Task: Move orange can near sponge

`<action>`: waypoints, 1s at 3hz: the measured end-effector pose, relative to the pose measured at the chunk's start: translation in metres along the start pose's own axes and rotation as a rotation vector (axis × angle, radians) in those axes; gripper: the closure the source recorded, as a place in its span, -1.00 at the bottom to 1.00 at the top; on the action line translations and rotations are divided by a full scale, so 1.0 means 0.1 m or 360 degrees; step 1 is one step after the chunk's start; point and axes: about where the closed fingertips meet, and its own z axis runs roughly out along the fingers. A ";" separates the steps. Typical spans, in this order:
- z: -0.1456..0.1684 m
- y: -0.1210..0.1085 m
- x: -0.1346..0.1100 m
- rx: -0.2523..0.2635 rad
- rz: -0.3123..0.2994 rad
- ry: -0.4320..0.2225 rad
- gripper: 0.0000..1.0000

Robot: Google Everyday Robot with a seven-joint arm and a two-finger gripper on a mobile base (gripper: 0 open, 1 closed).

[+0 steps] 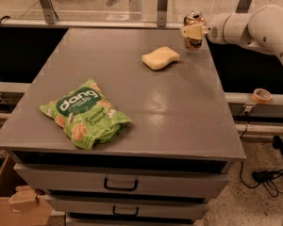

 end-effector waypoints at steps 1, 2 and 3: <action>0.15 0.09 0.16 -0.0058 0.0089 0.0003 0.67; 0.27 0.25 0.18 -0.0106 0.0153 -0.0021 0.20; 0.30 0.41 0.18 -0.0123 0.0210 -0.0047 -0.26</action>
Offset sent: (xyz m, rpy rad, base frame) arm 0.0039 0.0474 -0.0314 0.1568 0.0646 0.0549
